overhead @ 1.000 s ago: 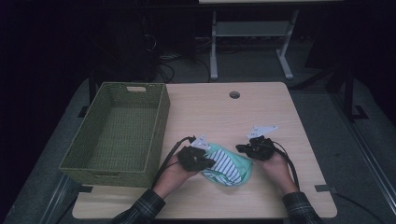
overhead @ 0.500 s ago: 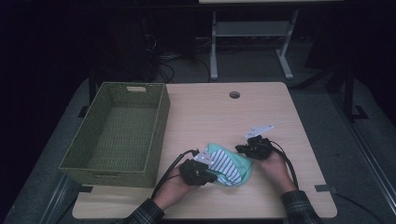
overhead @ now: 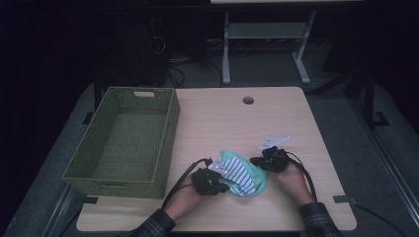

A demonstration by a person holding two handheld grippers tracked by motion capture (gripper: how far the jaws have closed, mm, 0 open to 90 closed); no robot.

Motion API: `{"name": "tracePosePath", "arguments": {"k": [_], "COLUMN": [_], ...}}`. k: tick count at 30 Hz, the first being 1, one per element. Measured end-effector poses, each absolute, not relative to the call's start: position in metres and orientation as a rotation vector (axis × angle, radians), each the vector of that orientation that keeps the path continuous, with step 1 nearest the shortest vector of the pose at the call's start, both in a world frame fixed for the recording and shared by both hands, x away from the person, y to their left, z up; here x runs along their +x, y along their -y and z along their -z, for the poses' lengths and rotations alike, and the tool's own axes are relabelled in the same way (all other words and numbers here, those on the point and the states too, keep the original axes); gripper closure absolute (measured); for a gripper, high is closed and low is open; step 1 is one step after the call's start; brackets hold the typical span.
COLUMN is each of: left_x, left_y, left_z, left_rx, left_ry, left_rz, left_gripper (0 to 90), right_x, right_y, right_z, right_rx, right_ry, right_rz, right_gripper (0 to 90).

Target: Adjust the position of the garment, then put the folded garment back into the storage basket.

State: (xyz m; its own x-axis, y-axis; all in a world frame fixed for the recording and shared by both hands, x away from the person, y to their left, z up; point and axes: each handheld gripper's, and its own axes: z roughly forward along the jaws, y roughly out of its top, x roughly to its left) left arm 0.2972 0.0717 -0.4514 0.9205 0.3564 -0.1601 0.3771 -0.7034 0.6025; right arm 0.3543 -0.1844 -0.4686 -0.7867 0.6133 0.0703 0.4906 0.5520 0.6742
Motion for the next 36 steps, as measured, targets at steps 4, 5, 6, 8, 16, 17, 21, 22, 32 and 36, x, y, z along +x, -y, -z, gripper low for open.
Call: {"name": "tracePosePath", "arguments": {"k": [4,5,6,8,16,17,21,22,32,36], "left_x": [0.303,0.304,0.307,0.309,0.320,0.321,0.327,0.329,0.338,0.337], "left_y": [-0.074,-0.075,-0.076,-0.077,-0.079,-0.079,-0.078,-0.078,-0.070,-0.071], "left_z": [0.453,0.453,0.453,0.452,0.451,0.451,0.451,0.451,0.455,0.453], "left_rx": [2.407,2.403,2.414,2.406,2.391,2.391,2.388,2.388,2.376,2.372], "left_ry": [-0.545,-0.557,-0.543,-0.556,-0.577,-0.580,-0.584,-0.588,-0.596,-0.598], "left_rz": [0.034,0.032,0.025,0.016,-0.021,-0.024,-0.050,-0.057,-0.106,-0.096], "left_gripper": [89.6,89.6,89.6,89.6,89.6,89.6,89.6,89.6,89.6,89.5], "right_x": [0.348,0.347,0.345,0.341,0.324,0.322,0.312,0.311,0.291,0.291], "right_y": [0.190,0.191,0.192,0.194,0.199,0.200,0.203,0.203,0.208,0.213], "right_z": [0.469,0.468,0.468,0.468,0.466,0.466,0.466,0.466,0.462,0.461], "right_rx": [0.936,0.932,0.933,0.930,0.931,0.929,0.933,0.934,0.923,0.940], "right_ry": [-2.619,-2.622,-2.624,-2.627,-2.645,-2.648,-2.648,-2.649,-2.635,-2.613], "right_rz": [-1.054,-1.054,-1.048,-1.053,-1.061,-1.060,-1.078,-1.082,-1.119,-1.135], "right_gripper": [90.0,90.0,90.0,90.0,90.0,90.0,90.0,90.0,90.0,90.0]}}
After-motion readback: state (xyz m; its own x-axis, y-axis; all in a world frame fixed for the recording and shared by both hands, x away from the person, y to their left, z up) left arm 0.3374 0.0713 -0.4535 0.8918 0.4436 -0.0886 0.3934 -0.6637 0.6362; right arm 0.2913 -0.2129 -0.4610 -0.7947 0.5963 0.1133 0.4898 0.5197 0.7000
